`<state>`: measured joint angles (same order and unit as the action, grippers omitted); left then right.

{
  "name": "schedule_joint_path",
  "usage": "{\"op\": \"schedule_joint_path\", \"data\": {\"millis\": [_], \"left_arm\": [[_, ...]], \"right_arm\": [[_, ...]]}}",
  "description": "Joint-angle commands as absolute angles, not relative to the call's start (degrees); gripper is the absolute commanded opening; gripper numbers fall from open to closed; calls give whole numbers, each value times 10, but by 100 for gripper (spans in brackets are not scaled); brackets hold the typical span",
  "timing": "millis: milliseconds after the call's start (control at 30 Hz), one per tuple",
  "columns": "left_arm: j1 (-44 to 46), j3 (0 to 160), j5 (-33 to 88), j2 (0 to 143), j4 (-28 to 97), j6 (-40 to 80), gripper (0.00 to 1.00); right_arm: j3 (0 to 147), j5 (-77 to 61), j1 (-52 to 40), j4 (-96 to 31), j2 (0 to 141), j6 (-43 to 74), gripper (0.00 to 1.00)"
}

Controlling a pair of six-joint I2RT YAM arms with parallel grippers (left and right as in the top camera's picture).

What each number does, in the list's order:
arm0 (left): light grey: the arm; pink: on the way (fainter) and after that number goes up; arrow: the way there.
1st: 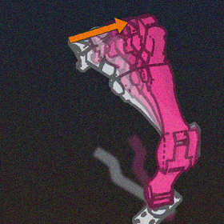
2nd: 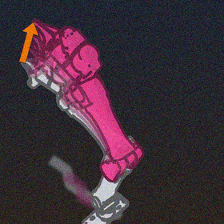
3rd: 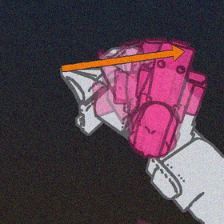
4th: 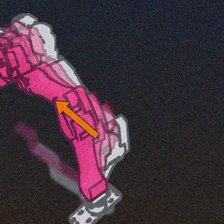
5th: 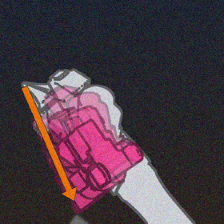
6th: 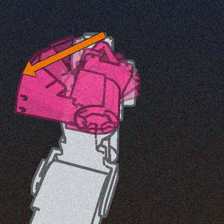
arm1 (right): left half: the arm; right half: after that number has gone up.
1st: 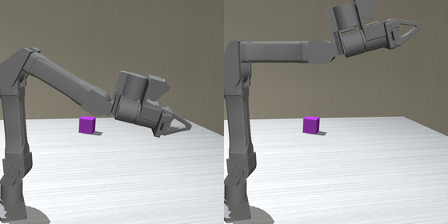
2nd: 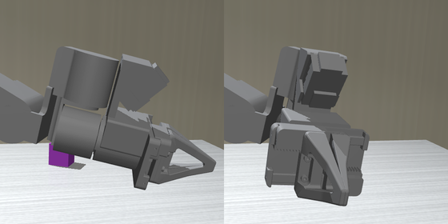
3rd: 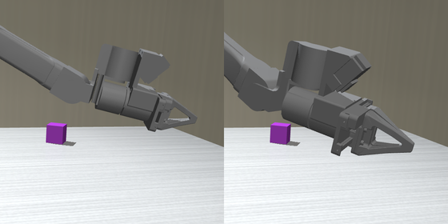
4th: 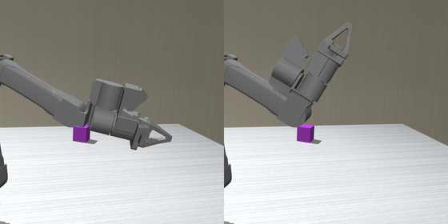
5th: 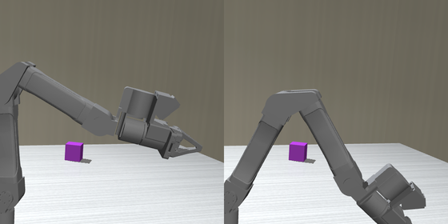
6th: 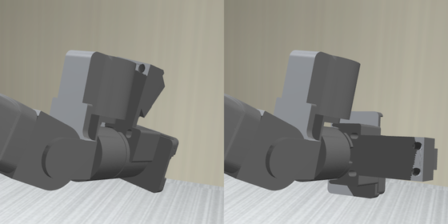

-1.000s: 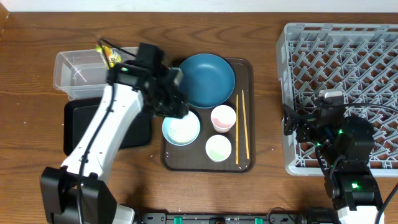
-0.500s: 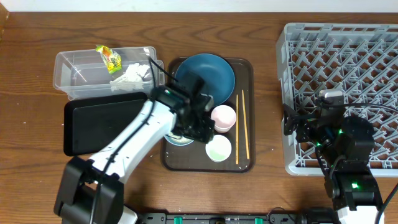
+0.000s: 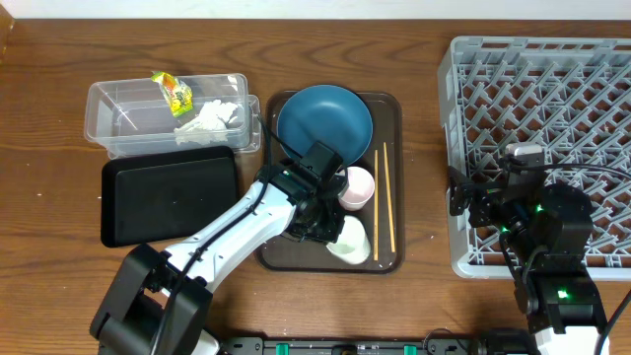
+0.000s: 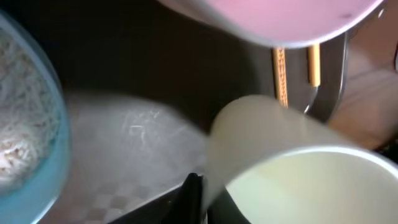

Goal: Sort waste into correct bins and load items into the dishwasher rack
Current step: 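Move the left gripper to the white cup and grasp it, then lift the white cup with the left gripper and hand it to the right gripper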

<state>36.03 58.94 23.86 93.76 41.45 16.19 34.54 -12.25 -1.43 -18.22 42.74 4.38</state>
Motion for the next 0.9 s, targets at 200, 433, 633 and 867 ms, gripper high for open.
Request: {"op": "schedule_joint_path", "data": {"millis": [200,433,633,867], "left_arm": [[288,607,345,846,444,151,6],[172,611,428,751,344,158,6],[120,610,580,788,153,216,6],[120,610,745,886,-28,317,6]], "right_arm": [[358,-91,-18,-188,435,51,99],[358,-173,-18,-143,465,51,99],[358,-467,-18,3,542,4,99],[358,-757,-18,230,658,10,99]]}}
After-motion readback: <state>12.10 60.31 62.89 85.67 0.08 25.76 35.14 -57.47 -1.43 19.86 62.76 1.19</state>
